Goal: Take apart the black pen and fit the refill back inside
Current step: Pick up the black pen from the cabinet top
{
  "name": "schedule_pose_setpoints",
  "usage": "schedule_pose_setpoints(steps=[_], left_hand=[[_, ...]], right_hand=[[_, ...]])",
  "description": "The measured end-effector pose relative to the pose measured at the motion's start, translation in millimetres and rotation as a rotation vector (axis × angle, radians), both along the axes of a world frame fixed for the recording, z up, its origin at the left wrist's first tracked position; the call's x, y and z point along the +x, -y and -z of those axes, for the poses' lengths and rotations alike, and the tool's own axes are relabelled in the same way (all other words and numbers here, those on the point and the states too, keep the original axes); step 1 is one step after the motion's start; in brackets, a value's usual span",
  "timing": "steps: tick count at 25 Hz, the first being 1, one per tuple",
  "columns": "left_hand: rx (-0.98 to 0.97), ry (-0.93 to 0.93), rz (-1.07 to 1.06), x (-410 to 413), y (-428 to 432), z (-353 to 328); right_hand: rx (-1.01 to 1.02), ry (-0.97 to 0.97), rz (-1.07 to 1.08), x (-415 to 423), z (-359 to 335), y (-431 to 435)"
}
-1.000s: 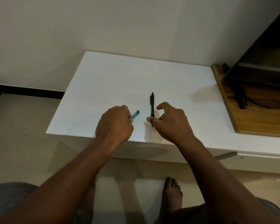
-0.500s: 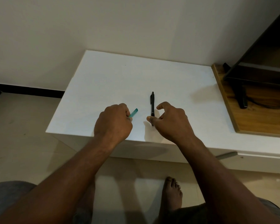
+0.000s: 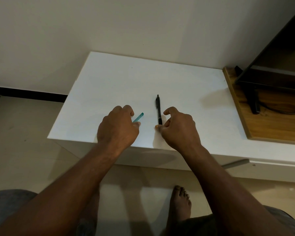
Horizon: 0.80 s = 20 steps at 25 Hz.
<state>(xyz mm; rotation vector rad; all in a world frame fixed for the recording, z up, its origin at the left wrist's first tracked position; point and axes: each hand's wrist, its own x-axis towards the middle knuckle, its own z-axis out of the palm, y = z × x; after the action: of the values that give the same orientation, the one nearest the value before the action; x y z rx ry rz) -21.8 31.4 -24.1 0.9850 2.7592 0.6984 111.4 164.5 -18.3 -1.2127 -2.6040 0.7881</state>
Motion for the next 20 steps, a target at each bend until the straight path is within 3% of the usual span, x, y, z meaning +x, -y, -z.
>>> schedule_pose_setpoints(steps=[6,11,14,20], left_hand=[[0.037,0.012,0.003,2.3,-0.3,-4.2],[0.183,0.022,0.019,5.1,-2.6,-11.5],[0.276,0.088,0.017,6.9,-6.2,-15.0],[0.439,0.332,-0.064,1.1,-8.2,-18.4]], right_hand=[[-0.045,-0.03,0.079,-0.7,-4.4,2.0],[-0.518,-0.364,0.17,-4.8,-14.3,7.8],[-0.682,-0.445,0.078,-6.7,-18.7,13.8],[-0.69,-0.332,-0.16,-4.9,-24.4,15.4]])
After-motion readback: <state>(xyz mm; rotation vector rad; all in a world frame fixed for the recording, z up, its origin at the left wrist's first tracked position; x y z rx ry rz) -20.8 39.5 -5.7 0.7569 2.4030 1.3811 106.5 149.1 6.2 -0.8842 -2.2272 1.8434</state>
